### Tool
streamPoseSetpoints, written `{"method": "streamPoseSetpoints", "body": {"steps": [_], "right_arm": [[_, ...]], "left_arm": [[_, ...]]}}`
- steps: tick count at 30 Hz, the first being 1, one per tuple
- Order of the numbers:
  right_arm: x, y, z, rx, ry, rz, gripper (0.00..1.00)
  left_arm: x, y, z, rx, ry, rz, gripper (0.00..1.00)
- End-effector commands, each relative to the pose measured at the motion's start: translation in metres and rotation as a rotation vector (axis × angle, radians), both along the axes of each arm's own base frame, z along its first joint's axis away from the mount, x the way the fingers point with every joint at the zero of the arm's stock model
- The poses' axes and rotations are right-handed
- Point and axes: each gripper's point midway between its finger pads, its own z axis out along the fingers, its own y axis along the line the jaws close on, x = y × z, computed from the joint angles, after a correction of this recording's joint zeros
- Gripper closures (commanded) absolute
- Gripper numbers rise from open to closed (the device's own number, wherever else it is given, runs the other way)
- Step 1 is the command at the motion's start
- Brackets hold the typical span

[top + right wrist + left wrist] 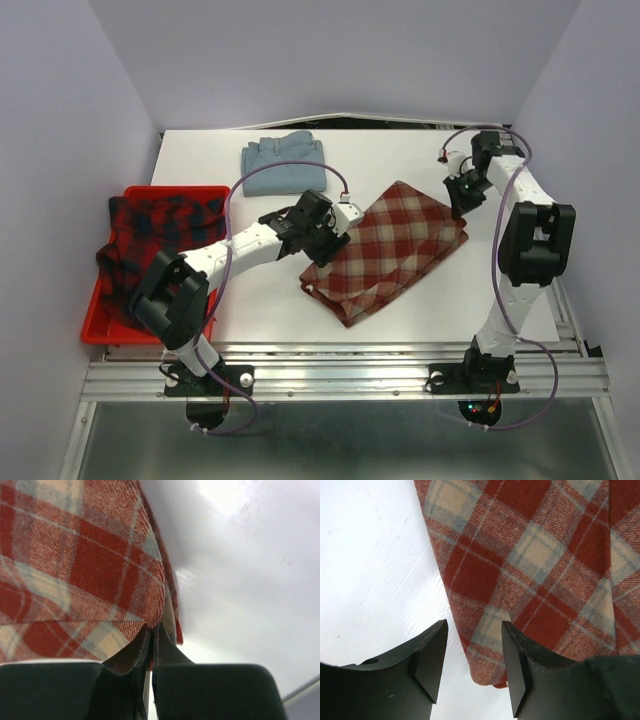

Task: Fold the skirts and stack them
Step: Fold the skirt

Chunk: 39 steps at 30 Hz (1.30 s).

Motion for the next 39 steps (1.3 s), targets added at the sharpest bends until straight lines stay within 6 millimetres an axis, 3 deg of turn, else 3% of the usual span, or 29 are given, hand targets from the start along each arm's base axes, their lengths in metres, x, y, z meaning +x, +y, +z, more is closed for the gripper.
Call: {"method": "streamPoseSetpoints", "body": {"steps": [1,9,13,16,17,20,23,25,28,29,31,32,33,36,37,39], "right_arm": [[-0.017,-0.023,-0.010,-0.132,-0.021,0.044,0.99],[-0.033,-0.043,-0.076,-0.244,0.022,0.068,0.99],[-0.025,-0.051,-0.090,-0.288,0.011,0.052,0.99],[-0.015,-0.054,-0.092,-0.305,-0.015,0.044,0.99],[-0.010,-0.057,-0.091,-0.317,-0.029,0.039,0.99],[0.004,-0.063,-0.092,-0.346,-0.056,0.025,0.99],[0.034,-0.065,-0.088,-0.346,-0.111,-0.017,0.99],[0.049,-0.064,-0.086,-0.331,-0.133,-0.050,0.99],[0.079,-0.053,-0.076,-0.306,-0.189,-0.070,0.96],[0.084,-0.046,-0.072,-0.299,-0.200,-0.063,0.83],[0.096,-0.037,-0.055,-0.277,-0.238,-0.069,0.68],[0.099,-0.035,-0.047,-0.267,-0.256,-0.077,0.51],[0.104,-0.034,-0.027,-0.258,-0.295,-0.090,0.45],[0.105,-0.025,0.008,-0.231,-0.351,-0.091,0.24],[0.103,-0.020,0.035,-0.202,-0.402,-0.094,0.17],[0.096,-0.009,0.060,-0.143,-0.436,-0.085,0.11]], "left_arm": [[-0.002,-0.001,0.009,-0.018,-0.012,-0.008,0.42],[-0.024,-0.005,0.005,0.024,-0.037,-0.138,0.44],[-0.046,-0.017,-0.001,0.069,-0.066,-0.265,0.45],[-0.057,-0.018,-0.019,0.134,-0.076,-0.319,0.48],[-0.060,-0.012,-0.035,0.184,-0.055,-0.322,0.49],[-0.072,0.000,-0.066,0.264,0.018,-0.350,0.61],[-0.091,0.000,-0.078,0.270,0.059,-0.394,0.68],[-0.101,-0.010,-0.077,0.262,0.056,-0.424,0.69],[-0.109,-0.026,-0.069,0.225,0.048,-0.442,0.65],[-0.113,-0.037,-0.062,0.198,0.039,-0.461,0.60],[-0.121,-0.054,-0.045,0.143,0.019,-0.484,0.53],[-0.125,-0.060,-0.038,0.119,0.014,-0.494,0.51],[-0.126,-0.066,-0.030,0.096,0.006,-0.493,0.49],[-0.129,-0.080,0.003,0.008,-0.035,-0.512,0.44],[-0.128,-0.082,0.013,-0.016,-0.053,-0.510,0.43],[-0.125,-0.083,0.034,-0.049,-0.097,-0.501,0.42]]}}
